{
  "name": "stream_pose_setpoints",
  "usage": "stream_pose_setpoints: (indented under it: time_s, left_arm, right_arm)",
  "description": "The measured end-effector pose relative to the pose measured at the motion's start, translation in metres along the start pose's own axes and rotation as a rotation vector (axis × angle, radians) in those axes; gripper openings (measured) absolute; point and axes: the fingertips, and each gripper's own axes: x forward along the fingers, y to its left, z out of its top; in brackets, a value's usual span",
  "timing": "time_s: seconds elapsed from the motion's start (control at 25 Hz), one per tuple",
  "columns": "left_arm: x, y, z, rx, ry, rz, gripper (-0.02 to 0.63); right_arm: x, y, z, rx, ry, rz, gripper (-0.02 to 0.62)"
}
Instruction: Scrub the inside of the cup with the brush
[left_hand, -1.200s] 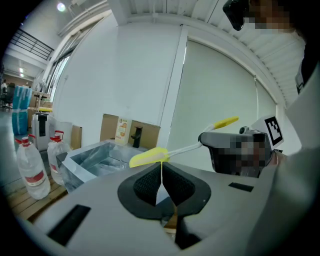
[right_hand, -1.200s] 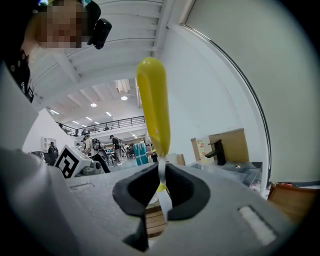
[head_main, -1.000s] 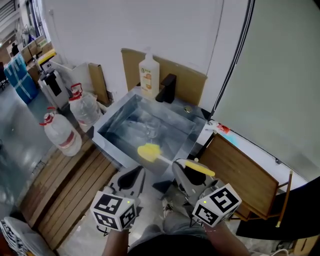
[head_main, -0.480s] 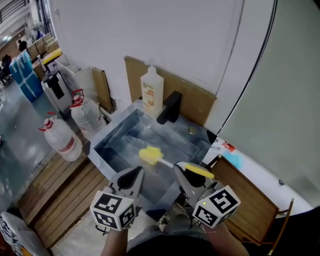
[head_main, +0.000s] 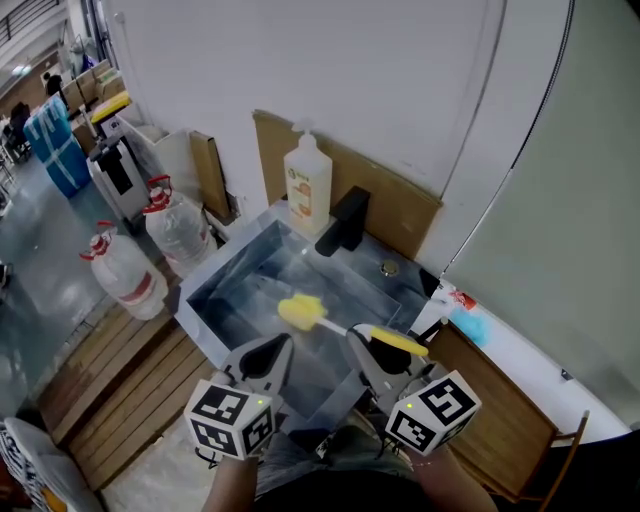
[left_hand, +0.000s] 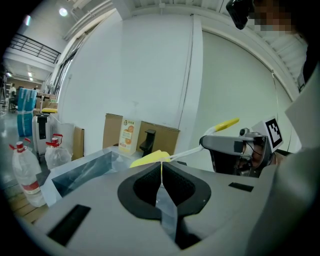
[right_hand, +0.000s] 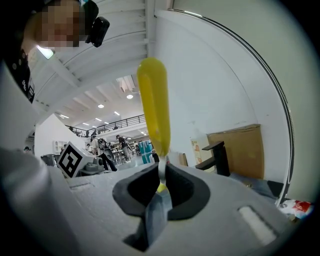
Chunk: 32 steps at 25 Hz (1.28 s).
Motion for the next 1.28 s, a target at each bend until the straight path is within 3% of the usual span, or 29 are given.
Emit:
stream_pose_setpoints:
  time_s: [0.6, 1.0, 1.28]
  left_arm:
    - [0.017, 0.041, -0.006, -0.016, 0.082, -0.076, 0.025]
    - [0.048, 0.08, -0.017, 0.061, 0.196, -0.184, 0.026]
    - [0.079, 0.083, -0.037, 0.081, 0.284, -0.282, 0.026]
  right_arm:
    - [0.024, -0.022, -0.012, 0.056, 0.025, -0.133, 0.035]
    - [0.047, -0.025, -0.015, 0.021, 0.064, -0.233, 0.035]
    - [0.051, -0.033, -0.024, 0.027, 0.104, -0.28, 0.035]
